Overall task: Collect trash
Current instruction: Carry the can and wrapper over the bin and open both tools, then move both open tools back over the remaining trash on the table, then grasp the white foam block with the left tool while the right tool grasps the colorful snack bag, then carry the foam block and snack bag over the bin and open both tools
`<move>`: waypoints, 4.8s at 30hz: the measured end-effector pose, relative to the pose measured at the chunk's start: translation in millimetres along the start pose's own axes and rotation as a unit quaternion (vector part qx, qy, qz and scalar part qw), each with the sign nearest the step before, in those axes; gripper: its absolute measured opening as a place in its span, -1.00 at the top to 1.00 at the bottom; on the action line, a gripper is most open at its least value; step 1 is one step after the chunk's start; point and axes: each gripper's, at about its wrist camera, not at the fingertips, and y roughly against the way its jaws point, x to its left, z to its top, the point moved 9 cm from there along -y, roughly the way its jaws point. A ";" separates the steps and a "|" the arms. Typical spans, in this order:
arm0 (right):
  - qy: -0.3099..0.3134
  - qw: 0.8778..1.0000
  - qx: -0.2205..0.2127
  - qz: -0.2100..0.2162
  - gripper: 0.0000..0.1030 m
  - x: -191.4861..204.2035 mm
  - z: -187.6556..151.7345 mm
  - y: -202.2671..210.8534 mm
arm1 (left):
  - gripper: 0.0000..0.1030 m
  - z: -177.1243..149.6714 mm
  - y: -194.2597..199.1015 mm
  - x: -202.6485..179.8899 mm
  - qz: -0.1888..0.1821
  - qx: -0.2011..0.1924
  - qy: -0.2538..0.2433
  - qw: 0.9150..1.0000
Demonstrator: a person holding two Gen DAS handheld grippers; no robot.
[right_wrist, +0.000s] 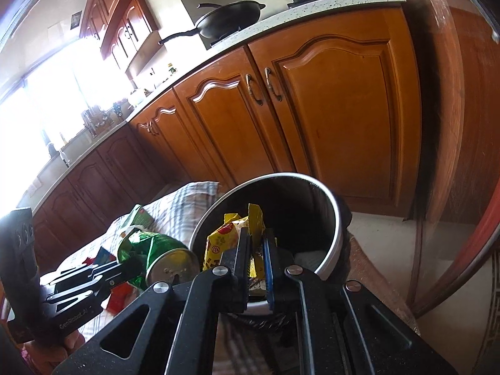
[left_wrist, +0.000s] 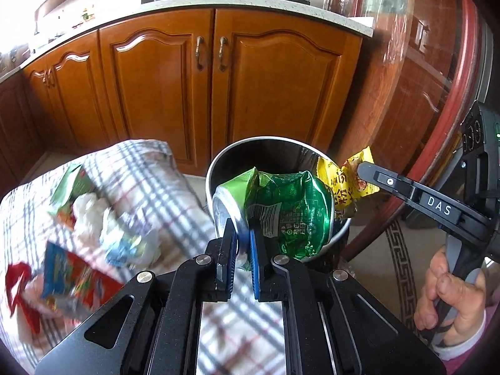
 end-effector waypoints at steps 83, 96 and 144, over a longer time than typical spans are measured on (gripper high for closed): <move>0.093 0.982 0.110 0.118 -0.24 201.9 -120.5 -53.1 | -0.31 -155.8 131.7 228.7 0.166 -0.023 0.214 0.962; 0.108 0.979 0.121 0.126 0.31 223.5 -110.2 -89.3 | -0.42 -154.1 97.6 289.1 0.215 0.013 0.201 0.956; 0.044 0.994 0.056 0.078 0.98 112.0 -76.0 -7.3 | 0.46 -82.7 86.4 83.5 0.038 -0.012 0.085 0.996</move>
